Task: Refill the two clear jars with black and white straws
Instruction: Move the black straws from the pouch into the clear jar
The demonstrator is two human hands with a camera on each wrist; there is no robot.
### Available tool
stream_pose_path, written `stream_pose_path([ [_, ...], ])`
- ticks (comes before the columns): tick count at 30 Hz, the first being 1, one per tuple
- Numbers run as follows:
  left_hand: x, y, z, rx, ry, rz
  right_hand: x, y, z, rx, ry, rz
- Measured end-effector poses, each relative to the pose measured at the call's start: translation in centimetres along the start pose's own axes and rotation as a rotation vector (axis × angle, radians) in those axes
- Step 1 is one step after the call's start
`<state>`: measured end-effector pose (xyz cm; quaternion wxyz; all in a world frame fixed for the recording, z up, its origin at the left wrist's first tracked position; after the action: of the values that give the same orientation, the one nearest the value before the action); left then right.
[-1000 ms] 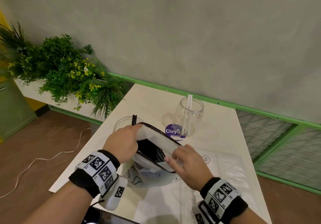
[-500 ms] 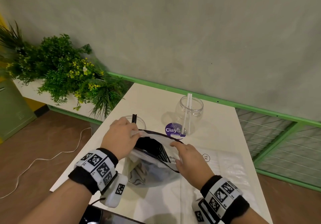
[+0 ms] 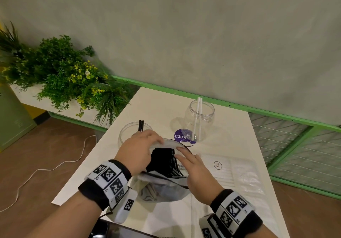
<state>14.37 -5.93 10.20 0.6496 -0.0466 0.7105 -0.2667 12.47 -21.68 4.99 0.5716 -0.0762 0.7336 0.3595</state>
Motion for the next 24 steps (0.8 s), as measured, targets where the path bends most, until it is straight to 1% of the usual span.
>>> stream_pose_path([
  [3, 1.3, -0.6, 0.1, -0.077, 0.09, 0.113, 0.5, -0.1, 0.3, -0.018, 0.015, 0.102],
  [5, 2.3, -0.6, 0.1, -0.103, 0.098, 0.152, 0.1, -0.2, 0.3, -0.027, -0.045, 0.197],
  [7, 2.8, -0.6, 0.1, -0.103, 0.058, 0.068, -0.5, -0.2, 0.4, -0.035, -0.12, 0.281],
  [9, 3.2, -0.3, 0.2, -0.119, 0.044, -0.05, -0.8, -0.2, 0.3, -0.042, -0.143, 0.325],
  [11, 3.3, 0.2, 0.3, -0.136, 0.043, -0.125, -0.9, -0.2, 0.1, -0.037, -0.092, 0.354],
  [15, 2.8, 0.5, 0.8, -0.137, 0.034, -0.183, -0.7, -0.1, -0.7, -0.052, 0.069, 0.396],
  [17, 3.0, 0.7, 1.1, -0.148, 0.057, -0.216, -0.3, -0.4, -0.8, -0.043, 0.115, 0.389],
  [20, 3.7, 0.5, 1.5, -0.141, 0.11, -0.32, 0.7, -1.3, -0.3, -0.012, 0.106, 0.403],
  [24, 3.6, 0.6, 2.1, -0.157, 0.121, -0.46, 1.8, -2.5, 0.6, 0.055, 0.046, 0.505],
])
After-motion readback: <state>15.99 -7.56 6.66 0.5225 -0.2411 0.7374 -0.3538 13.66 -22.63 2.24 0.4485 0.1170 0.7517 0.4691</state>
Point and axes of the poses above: each hand's wrist, its own z-axis towards the middle knuckle, its own x-axis out of the palm, y = z × x, the point moved 8 cm from there along z, towards the middle knuckle, and after that the axes turned 10 degrees about y, right-handed, at the moved point
